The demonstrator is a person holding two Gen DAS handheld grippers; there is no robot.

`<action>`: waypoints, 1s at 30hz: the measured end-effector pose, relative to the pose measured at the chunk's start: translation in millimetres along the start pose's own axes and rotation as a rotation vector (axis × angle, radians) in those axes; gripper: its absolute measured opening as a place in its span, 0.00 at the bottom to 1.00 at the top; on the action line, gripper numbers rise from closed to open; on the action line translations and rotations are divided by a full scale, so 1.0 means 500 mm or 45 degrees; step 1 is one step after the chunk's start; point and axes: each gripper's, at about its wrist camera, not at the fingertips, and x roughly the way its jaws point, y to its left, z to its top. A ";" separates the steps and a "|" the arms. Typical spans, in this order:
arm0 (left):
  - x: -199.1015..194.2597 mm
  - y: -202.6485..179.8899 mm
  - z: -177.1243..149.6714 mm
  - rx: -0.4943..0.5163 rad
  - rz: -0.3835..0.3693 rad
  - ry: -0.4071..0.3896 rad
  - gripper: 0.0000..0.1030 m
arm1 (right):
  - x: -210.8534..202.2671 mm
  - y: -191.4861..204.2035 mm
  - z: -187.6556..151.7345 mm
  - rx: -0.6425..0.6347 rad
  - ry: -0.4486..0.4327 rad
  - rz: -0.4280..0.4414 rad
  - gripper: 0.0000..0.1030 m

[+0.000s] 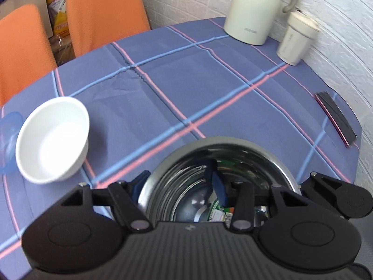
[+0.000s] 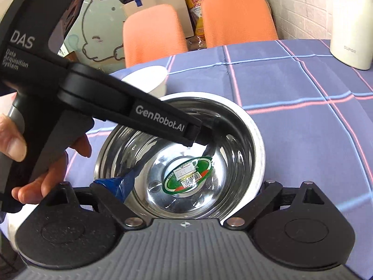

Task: Organize plates and bowls
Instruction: 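Lift and carry the steel bowl with the left gripper toward the plate stack, then lower the steel bowl onto the plate stack and open the left gripper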

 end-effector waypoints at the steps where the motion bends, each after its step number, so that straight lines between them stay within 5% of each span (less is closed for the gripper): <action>1: -0.010 -0.006 -0.017 0.007 0.005 -0.001 0.45 | -0.007 0.007 -0.007 0.001 -0.002 0.000 0.79; 12: -0.046 0.021 -0.137 -0.086 0.015 0.031 0.45 | 0.008 0.067 -0.049 -0.017 0.064 0.051 0.79; 24: -0.013 0.017 -0.139 -0.098 -0.059 -0.033 0.47 | 0.009 0.055 -0.065 -0.014 0.087 -0.029 0.78; 25: -0.014 0.017 -0.138 -0.096 -0.049 -0.040 0.49 | 0.012 0.053 -0.064 -0.016 0.099 -0.032 0.78; 27: -0.026 0.022 -0.139 -0.096 0.001 -0.065 0.70 | 0.012 0.052 -0.062 -0.026 0.107 -0.020 0.78; 30: -0.062 0.037 -0.144 -0.095 0.073 -0.133 0.71 | -0.009 0.043 -0.058 -0.020 0.066 -0.008 0.78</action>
